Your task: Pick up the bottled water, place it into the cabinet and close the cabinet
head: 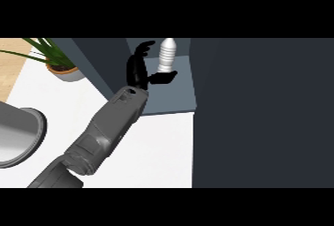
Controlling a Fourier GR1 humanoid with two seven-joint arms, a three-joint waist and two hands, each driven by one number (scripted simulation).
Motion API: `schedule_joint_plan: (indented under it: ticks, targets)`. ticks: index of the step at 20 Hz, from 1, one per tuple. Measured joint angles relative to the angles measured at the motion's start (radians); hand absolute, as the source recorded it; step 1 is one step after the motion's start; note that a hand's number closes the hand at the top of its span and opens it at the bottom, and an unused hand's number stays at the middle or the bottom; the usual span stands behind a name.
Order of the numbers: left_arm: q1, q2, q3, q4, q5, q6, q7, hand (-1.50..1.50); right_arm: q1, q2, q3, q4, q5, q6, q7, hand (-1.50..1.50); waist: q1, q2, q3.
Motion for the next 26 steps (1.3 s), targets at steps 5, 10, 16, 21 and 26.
schedule_joint_plan:
  ticks: [5,10,16,21,26]
  targets:
    - [-0.023,0.009,0.043,-0.001,0.016,-0.039,-0.081,-1.50,-0.009,0.007,0.003,0.008,-0.002,0.013,-0.010,-1.50,0.001,0.003,-0.001]
    - [-0.011,0.002,0.137,-0.113,0.094,-0.145,-0.224,1.50,0.007,0.006,0.009,0.007,-0.006,0.026,-0.015,-1.50,0.010,0.000,-0.003]
    - [0.017,-0.002,0.158,-0.178,0.166,-0.306,-0.298,1.50,0.025,0.003,0.018,-0.002,-0.009,0.040,-0.018,-1.50,0.015,-0.009,-0.002]
    - [0.054,-0.003,0.113,-0.245,0.219,-0.354,-0.301,1.50,0.048,0.010,0.046,-0.010,0.000,0.043,-0.018,-1.50,0.026,-0.019,-0.001]
    - [0.150,-0.004,0.017,-0.380,0.288,-0.436,-0.266,1.50,0.058,0.011,0.068,-0.020,0.011,0.036,-0.009,-1.50,0.039,-0.026,-0.001]
